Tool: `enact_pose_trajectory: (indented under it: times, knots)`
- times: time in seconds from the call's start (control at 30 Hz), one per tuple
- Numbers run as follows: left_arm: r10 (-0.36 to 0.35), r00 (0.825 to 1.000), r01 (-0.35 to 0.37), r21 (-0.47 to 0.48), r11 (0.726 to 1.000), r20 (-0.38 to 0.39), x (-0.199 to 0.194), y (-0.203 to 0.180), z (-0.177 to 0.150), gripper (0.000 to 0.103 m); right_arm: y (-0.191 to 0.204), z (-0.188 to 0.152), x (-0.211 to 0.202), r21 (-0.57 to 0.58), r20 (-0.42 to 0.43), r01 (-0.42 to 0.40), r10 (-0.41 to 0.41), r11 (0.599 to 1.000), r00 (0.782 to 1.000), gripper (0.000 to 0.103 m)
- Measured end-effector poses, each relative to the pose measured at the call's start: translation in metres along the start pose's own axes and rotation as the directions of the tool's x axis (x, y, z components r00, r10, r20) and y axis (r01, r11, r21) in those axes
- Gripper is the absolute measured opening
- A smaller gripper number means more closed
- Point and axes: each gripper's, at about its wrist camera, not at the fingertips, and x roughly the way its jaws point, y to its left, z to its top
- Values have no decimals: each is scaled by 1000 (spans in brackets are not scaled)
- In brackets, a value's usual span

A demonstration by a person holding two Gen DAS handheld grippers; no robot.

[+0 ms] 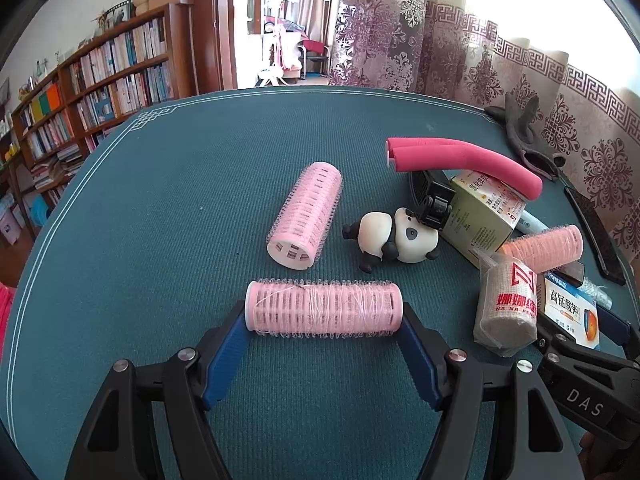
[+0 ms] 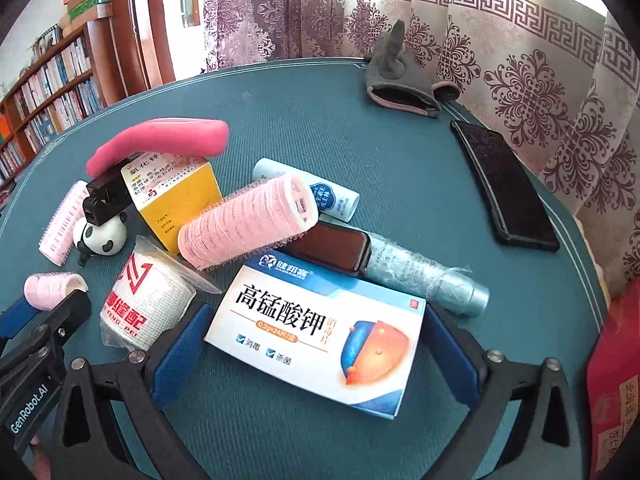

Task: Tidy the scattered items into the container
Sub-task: 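Grasp the large pink hair roller with the left tool while the right tool grasps the blue-white medicine box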

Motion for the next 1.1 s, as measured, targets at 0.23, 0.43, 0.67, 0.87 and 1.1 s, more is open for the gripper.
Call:
enact_pose_trajectory:
  times: [0.23,0.43,0.67,0.87,1.1]
  knots:
    - [6,1000,-6,5,1000,-1,1,-2,1,73,-20,-15,-17,14,28,-69,68,998,997,95]
    - [7,1000,-7,6,1000,-1,1,-1,1,73,-37,-39,-44,61,47,-158,156,985,987,95]
    - [8,1000,-8,-12,1000,4,-2,1,-1,73,-34,-64,-85,-23,143,-125,127,992,982,95]
    - [-5,1000,6,-22,1000,10,-11,-1,-7,73,-29,-68,-113,-83,239,-62,81,995,968,95]
    - [-35,997,36,-2,999,72,-34,-11,-9,73,-34,-73,-125,-87,281,-25,48,996,958,95]
